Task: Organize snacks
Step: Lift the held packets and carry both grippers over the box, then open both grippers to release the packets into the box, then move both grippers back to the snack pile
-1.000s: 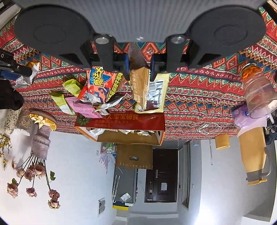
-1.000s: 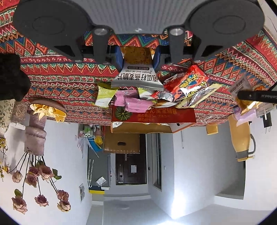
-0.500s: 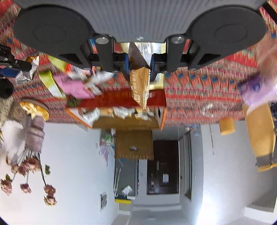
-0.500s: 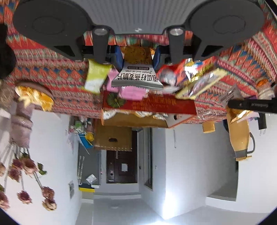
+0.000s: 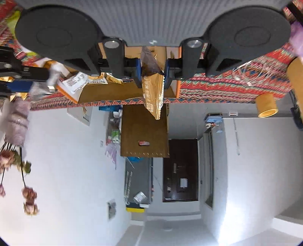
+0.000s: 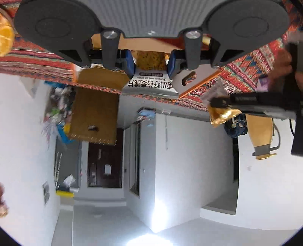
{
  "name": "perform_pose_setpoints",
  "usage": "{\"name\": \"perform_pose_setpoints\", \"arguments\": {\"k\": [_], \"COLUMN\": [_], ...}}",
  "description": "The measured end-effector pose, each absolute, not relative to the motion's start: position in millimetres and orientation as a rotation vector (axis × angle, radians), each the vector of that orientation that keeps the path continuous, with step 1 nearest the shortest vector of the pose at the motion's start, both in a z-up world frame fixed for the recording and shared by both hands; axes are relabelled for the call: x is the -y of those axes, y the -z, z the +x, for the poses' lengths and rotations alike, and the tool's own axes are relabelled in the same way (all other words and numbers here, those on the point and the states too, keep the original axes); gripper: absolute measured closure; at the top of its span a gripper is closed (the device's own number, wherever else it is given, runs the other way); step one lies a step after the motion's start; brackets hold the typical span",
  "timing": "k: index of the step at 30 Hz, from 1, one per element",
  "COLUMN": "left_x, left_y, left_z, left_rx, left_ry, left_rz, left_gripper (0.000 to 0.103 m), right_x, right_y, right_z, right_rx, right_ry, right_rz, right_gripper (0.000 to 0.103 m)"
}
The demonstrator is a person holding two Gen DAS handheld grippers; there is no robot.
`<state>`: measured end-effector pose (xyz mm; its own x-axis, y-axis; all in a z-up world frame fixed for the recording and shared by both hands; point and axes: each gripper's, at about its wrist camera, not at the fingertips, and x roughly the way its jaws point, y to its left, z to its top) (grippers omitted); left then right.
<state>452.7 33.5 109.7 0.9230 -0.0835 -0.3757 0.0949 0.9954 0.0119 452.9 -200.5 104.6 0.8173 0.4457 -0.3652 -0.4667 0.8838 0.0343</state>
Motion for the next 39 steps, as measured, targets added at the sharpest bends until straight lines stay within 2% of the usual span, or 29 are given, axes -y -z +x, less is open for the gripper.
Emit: {"name": "perform_pose_setpoints", "arguments": {"k": [7,11,12,13,14,15,16,17,20,25,28,30,32,36,39], "left_x": [-42.0,-47.6,-48.7,-49.6,-50.9,-53.6,-57.5,-61.7,-73.2,-61.6,-57.2,-56.6,-57.1,-49.0,-40.1], "left_y": [-60.5,-43.2,-40.8,-39.3,-39.3,-40.8,-43.3,-45.7,-55.0,-62.7,-70.8,-84.3,-98.0,-124.9,-139.4], "left_z": [527.0,541.7,542.8,542.9,542.1,541.4,540.5,539.3,534.5,528.5,529.2,519.2,503.2,458.2,416.3], "left_rx": [-0.564,-0.598,-0.595,-0.585,-0.576,-0.568,-0.56,-0.551,-0.535,-0.514,-0.544,-0.514,-0.463,-0.398,-0.347], "left_ry": [0.11,0.128,0.134,0.136,0.127,0.104,0.094,0.094,0.11,0.087,0.089,0.085,0.089,0.14,0.167], "left_rz": [-0.036,-0.046,-0.046,-0.048,-0.049,-0.048,-0.049,-0.059,-0.126,-0.045,-0.044,-0.039,-0.035,0.024,0.058], "left_gripper": [0.081,0.079,0.076,0.063,0.058,0.058,0.058,0.054,0.043,0.038,0.028,0.025,0.012,0.006,0.003], "right_x": [150.3,135.6,133.8,131.1,126.6,124.0,124.2,124.3,132.8,134.7,136.0,138.6,147.1,172.0,189.5], "right_y": [-71.2,-53.3,-51.2,-48.0,-45.0,-43.2,-43.3,-43.6,-46.8,-58.6,-70.1,-82.6,-97.1,-120.5,-135.2], "right_z": [544.5,572.8,578.5,582.5,584.8,584.4,583.3,583.4,582.5,574.0,563.1,549.6,530.9,490.1,451.8], "right_rx": [-0.56,-0.611,-0.617,-0.629,-0.643,-0.632,-0.618,-0.609,-0.593,-0.549,-0.533,-0.498,-0.454,-0.414,-0.369], "right_ry": [-0.466,-0.438,-0.432,-0.43,-0.437,-0.438,-0.428,-0.411,-0.435,-0.414,-0.403,-0.391,-0.378,-0.373,-0.342], "right_rz": [-0.042,-0.008,-0.007,-0.017,-0.037,-0.054,-0.055,-0.047,0.007,-0.026,-0.061,-0.09,-0.091,-0.063,-0.08], "right_gripper": [0.067,0.065,0.065,0.063,0.059,0.051,0.036,0.025,0.023,0.022,0.021,0.019,0.012,0.011,0.005]}}
